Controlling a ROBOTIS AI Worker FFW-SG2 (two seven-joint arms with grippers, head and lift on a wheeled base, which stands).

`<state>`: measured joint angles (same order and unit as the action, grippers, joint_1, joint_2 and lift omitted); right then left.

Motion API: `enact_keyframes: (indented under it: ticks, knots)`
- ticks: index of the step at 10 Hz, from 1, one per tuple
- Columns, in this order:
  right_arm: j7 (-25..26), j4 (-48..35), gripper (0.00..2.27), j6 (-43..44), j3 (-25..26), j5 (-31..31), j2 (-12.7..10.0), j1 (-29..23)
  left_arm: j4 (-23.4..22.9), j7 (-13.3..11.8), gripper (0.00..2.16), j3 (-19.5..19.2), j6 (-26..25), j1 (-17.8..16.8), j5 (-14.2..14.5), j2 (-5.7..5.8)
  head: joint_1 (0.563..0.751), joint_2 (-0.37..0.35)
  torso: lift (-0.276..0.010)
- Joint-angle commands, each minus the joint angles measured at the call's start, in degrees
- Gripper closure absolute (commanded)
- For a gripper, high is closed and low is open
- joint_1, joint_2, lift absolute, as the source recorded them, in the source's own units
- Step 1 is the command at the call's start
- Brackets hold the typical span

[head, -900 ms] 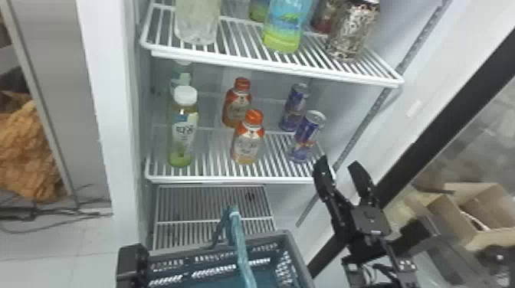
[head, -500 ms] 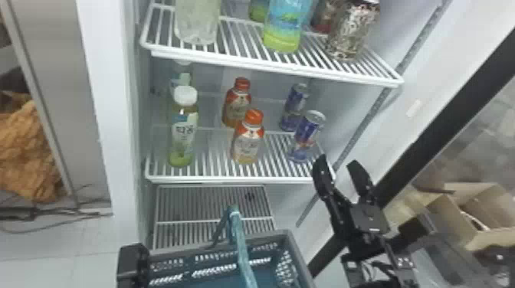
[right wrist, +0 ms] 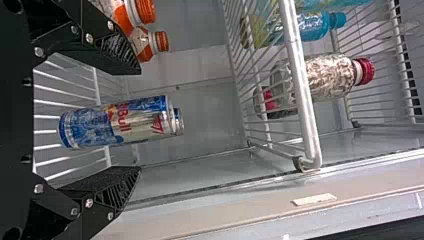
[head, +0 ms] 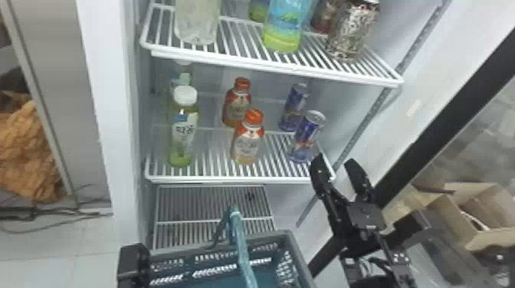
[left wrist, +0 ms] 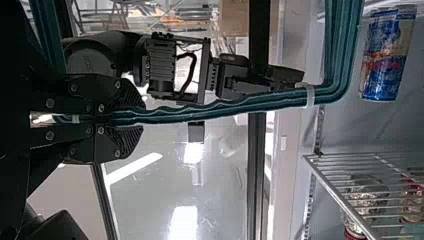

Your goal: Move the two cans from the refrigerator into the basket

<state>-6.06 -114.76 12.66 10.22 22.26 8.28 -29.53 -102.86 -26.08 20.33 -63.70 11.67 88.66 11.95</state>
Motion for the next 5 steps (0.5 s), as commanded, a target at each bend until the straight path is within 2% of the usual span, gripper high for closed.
enact_keyframes:
  ticks: [1,5]
  knots:
    - [0.0,0.9,0.36,0.0,-0.1,0.0,0.0,1.0,0.0,0.1,1.21,0.0,0.0,0.0,0.0,0.0,0.695,-0.35,-0.266]
    - [0.0,4.3,0.36,-0.6,-0.9,-1.0,0.2,4.4,0.0,0.0,1.21,0.0,0.3,0.0,0.1,0.0,0.695,-0.35,-0.266]
